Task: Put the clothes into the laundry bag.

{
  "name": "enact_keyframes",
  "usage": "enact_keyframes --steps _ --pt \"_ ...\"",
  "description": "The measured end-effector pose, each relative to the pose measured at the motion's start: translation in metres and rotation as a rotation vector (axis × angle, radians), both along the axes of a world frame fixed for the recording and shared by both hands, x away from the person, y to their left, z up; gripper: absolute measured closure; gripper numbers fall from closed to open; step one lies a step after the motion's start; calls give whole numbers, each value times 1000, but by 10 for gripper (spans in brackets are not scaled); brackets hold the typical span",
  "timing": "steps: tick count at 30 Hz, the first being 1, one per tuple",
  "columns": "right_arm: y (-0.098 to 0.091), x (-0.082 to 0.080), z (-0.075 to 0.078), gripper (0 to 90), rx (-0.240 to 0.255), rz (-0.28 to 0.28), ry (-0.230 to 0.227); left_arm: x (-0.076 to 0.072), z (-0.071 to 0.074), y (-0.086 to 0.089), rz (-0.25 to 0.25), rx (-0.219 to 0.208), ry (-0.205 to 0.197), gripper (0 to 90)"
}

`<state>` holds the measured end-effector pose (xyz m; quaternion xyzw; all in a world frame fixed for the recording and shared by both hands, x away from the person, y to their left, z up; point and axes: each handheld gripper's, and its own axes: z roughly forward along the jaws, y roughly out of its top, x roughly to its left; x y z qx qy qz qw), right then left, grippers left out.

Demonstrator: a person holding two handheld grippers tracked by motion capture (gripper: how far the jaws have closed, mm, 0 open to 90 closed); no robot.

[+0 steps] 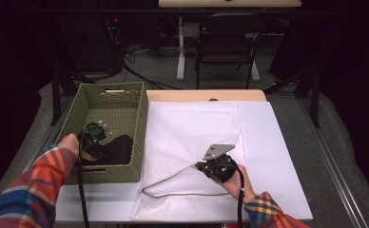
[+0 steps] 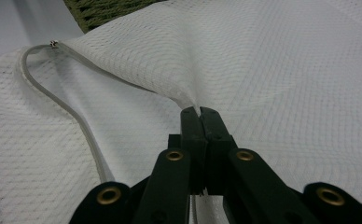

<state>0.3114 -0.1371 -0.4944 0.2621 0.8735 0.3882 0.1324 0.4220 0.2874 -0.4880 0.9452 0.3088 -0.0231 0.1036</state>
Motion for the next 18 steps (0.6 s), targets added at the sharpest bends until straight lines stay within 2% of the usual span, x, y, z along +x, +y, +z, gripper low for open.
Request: enact_keyframes --steps 2,5,9,14,18 --pt "0 0 0 897 -2 3 -4 -2 2 2 11 -13 -5 591" --pt "1 0 0 897 -2 3 -4 -4 3 4 19 -25 -19 625" --pt "0 0 0 897 -3 1 -4 -5 5 7 38 -36 -35 639" --pt "0 0 0 897 -1 -3 -3 -2 9 8 54 -31 -64 643" --pt "0 0 0 897 -1 -5 -7 1 12 9 95 -28 -99 646"
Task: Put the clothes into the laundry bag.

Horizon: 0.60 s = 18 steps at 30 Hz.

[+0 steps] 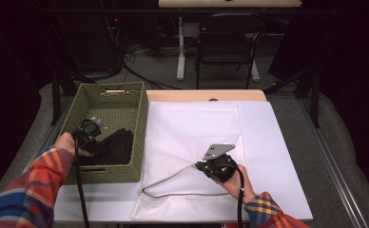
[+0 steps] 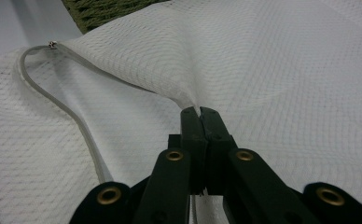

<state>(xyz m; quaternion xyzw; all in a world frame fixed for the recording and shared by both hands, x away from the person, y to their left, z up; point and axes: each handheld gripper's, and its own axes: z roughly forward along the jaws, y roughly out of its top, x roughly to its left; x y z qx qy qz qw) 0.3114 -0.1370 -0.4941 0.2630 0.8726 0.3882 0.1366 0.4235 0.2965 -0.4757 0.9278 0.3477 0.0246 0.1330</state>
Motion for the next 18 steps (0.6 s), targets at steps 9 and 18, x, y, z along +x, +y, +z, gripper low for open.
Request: enact_keyframes --steps 9,18 --pt "0 0 0 897 -1 1 0 1 -1 -4 -8 21 -19 601" --pt "0 0 0 897 1 -1 5 5 -14 -4 -32 41 30 290"
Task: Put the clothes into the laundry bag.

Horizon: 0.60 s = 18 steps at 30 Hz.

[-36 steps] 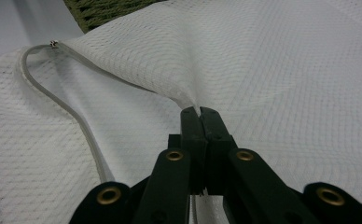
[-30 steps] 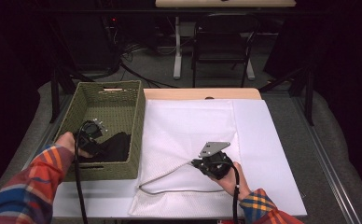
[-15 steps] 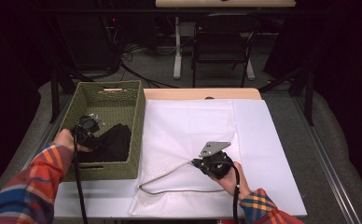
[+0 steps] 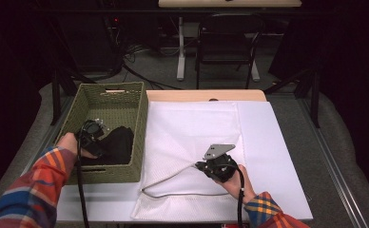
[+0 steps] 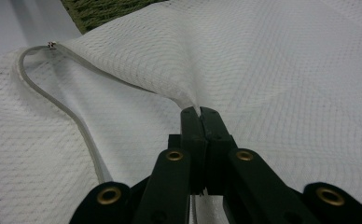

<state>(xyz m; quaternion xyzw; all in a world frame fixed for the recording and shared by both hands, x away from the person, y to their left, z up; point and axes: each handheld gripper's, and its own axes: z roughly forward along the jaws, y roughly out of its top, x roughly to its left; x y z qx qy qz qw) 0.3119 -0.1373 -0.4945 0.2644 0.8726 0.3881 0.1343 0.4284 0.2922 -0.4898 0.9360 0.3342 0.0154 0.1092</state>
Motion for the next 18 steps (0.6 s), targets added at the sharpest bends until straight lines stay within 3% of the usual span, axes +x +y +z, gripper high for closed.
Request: enact_keyframes --steps 6,16,18 --pt "0 0 -1 897 -2 0 0 4 -8 0 1 10 23 279" --pt "-1 1 -1 897 -1 -1 1 2 -10 0 -12 1 22 486" --pt "-1 1 -1 897 -1 0 0 3 -10 0 -6 0 31 471"
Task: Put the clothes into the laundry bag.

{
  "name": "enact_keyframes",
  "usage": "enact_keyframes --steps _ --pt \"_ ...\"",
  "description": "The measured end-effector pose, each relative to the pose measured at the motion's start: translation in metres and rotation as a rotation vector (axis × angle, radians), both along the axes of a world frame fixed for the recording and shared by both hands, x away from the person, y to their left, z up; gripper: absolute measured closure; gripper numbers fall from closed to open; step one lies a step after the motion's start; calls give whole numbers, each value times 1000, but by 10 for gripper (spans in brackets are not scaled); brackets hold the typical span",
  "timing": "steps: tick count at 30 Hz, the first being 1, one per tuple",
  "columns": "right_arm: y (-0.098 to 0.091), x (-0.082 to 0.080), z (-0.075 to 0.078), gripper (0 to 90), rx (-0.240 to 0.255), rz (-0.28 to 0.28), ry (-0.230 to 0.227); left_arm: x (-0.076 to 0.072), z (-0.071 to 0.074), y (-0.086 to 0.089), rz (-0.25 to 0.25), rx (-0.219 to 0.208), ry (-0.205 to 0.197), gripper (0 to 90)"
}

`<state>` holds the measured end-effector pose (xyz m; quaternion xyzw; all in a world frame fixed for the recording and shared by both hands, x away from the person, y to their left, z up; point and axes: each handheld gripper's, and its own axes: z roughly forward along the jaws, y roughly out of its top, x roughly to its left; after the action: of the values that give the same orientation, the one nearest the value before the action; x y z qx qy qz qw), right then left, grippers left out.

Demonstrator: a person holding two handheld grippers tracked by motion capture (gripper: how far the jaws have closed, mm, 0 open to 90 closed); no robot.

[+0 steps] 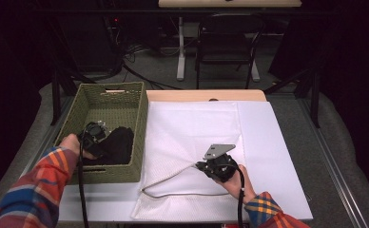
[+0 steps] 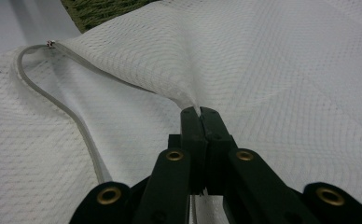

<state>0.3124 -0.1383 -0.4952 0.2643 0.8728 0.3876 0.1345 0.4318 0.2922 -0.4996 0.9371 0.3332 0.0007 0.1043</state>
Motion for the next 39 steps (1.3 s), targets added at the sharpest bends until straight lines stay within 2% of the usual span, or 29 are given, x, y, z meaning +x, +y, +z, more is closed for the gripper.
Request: enact_keyframes --steps 4,9,13,16,17,23,28,39 --pt "0 0 0 897 -1 4 0 1 -2 -1 -4 7 -1 387" --pt "0 0 0 897 1 -1 0 0 1 -1 -21 1 -3 546" --pt "0 0 0 897 2 1 0 -4 5 -1 -38 -3 -24 598" --pt "-1 0 1 897 3 1 -4 -5 7 -1 -47 -6 -35 603" --pt "-1 0 1 897 4 -1 -2 -8 11 -1 -54 -4 -49 604" --pt "-1 0 1 897 5 -3 -6 -12 18 0 -53 -12 -70 606" --pt "-3 0 2 897 7 -3 -10 -17 27 1 -48 -22 -102 607" --pt "-3 0 2 897 7 -5 -9 -24 39 0 -64 -28 -122 609"
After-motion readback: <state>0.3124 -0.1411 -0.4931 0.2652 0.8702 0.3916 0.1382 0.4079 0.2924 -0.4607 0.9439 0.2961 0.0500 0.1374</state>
